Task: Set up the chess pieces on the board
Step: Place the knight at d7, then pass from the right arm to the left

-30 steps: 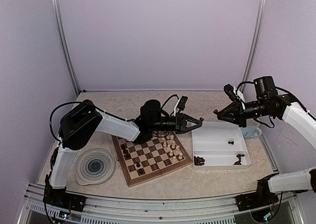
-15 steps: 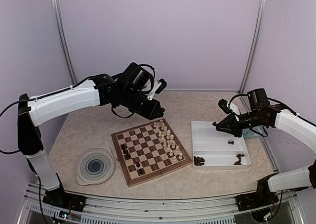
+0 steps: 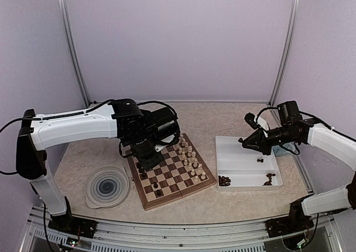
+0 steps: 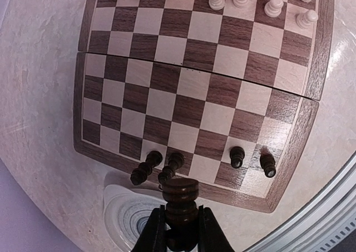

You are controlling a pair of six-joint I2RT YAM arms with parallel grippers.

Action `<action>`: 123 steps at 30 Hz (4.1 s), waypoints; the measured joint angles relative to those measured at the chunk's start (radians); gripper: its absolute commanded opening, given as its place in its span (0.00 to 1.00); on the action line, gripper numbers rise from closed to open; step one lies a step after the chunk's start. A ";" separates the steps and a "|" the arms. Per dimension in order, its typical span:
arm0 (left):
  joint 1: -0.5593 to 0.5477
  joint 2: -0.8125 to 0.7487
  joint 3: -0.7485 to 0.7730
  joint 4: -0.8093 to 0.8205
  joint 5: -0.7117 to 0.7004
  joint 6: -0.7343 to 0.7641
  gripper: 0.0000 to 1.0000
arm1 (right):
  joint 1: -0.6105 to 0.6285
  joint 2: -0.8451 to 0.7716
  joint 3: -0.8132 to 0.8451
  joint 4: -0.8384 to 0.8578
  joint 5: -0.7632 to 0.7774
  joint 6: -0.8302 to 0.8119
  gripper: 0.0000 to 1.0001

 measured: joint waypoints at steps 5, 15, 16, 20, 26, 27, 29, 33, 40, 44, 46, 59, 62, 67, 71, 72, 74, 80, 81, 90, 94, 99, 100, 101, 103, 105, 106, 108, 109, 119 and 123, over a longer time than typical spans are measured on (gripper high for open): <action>0.017 0.041 0.034 -0.017 0.003 0.037 0.04 | 0.000 0.000 -0.005 0.000 -0.006 -0.002 0.00; 0.084 0.187 0.034 -0.019 0.000 0.100 0.04 | 0.000 0.000 -0.008 0.000 -0.013 -0.002 0.00; 0.084 0.193 0.035 -0.019 0.000 0.106 0.04 | 0.000 0.000 -0.008 0.000 -0.014 -0.002 0.00; 0.082 0.231 0.037 -0.018 0.002 0.126 0.04 | 0.000 0.000 -0.008 0.000 -0.018 -0.003 0.00; 0.083 0.310 0.048 -0.016 -0.012 0.140 0.09 | 0.000 0.000 -0.009 0.000 -0.019 -0.003 0.00; 0.084 0.318 0.051 -0.015 -0.016 0.142 0.10 | 0.000 0.000 -0.010 0.000 -0.019 -0.003 0.00; 0.084 0.327 0.055 -0.014 -0.024 0.145 0.13 | 0.000 0.000 -0.011 0.000 -0.020 -0.004 0.00; 0.084 0.332 0.067 -0.013 -0.034 0.150 0.17 | 0.000 0.000 -0.011 0.000 -0.021 -0.006 0.00; 0.086 0.342 0.069 -0.012 -0.041 0.153 0.23 | 0.000 0.000 -0.011 0.000 -0.021 -0.007 0.00; 0.088 0.349 0.069 -0.011 -0.044 0.155 0.28 | 0.000 0.000 -0.012 0.000 -0.021 -0.007 0.00; 0.088 0.352 0.069 -0.011 -0.050 0.156 0.31 | 0.000 0.000 -0.012 0.000 -0.021 -0.007 0.00; 0.088 0.356 0.121 -0.009 -0.105 0.150 0.37 | 0.000 0.000 -0.016 0.000 -0.021 -0.009 0.00; 0.090 0.346 0.143 0.006 -0.106 0.138 0.40 | 0.000 0.000 -0.017 0.000 -0.021 -0.010 0.00; 0.124 0.256 0.084 0.116 -0.034 0.108 0.45 | 0.000 0.000 -0.018 -0.001 -0.019 -0.016 0.00; 0.222 0.063 -0.080 0.272 0.064 0.077 0.53 | 0.000 0.002 -0.018 -0.021 0.002 -0.044 0.01; 0.246 0.018 -0.117 0.309 0.092 0.072 0.54 | 0.000 0.006 -0.018 -0.033 0.010 -0.057 0.01; 0.301 -0.090 -0.203 0.384 0.162 0.067 0.53 | 0.000 0.026 -0.017 -0.063 0.035 -0.089 0.01; 0.331 -0.204 -0.351 0.528 0.282 0.064 0.53 | 0.008 0.098 -0.017 -0.197 0.122 -0.187 0.01; 0.330 -0.205 -0.362 0.545 0.291 0.058 0.54 | 0.011 0.101 -0.013 -0.213 0.124 -0.192 0.01; 0.283 -0.302 -0.462 1.007 0.459 -0.223 0.58 | 0.102 0.122 0.143 -0.275 0.066 -0.182 0.02; 0.256 -0.222 -0.407 1.199 0.537 -0.375 0.58 | 0.180 0.157 0.246 -0.289 0.061 -0.174 0.01; 0.191 -0.009 -0.241 1.312 0.640 -0.484 0.57 | 0.262 0.227 0.372 -0.307 0.067 -0.165 0.02; 0.179 0.028 -0.219 1.325 0.661 -0.503 0.57 | 0.274 0.236 0.389 -0.310 0.071 -0.163 0.01; 0.171 0.055 -0.205 1.335 0.679 -0.517 0.57 | 0.285 0.243 0.403 -0.313 0.074 -0.161 0.01; 0.154 0.102 -0.190 1.353 0.712 -0.547 0.55 | 0.306 0.255 0.426 -0.316 0.083 -0.158 0.01; 0.148 0.126 -0.190 1.360 0.739 -0.570 0.54 | 0.323 0.264 0.439 -0.316 0.090 -0.156 0.01; 0.146 0.136 -0.190 1.364 0.754 -0.581 0.52 | 0.328 0.267 0.443 -0.316 0.093 -0.155 0.01; 0.146 0.146 -0.190 1.375 0.775 -0.604 0.49 | 0.333 0.270 0.443 -0.317 0.099 -0.154 0.01; 0.146 0.150 -0.190 1.387 0.788 -0.615 0.47 | 0.335 0.271 0.443 -0.317 0.101 -0.154 0.01; 0.158 0.188 -0.192 1.480 0.867 -0.686 0.35 | 0.340 0.282 0.464 -0.348 0.130 -0.151 0.01; 0.158 0.201 -0.192 1.493 0.875 -0.695 0.40 | 0.340 0.283 0.464 -0.363 0.143 -0.151 0.01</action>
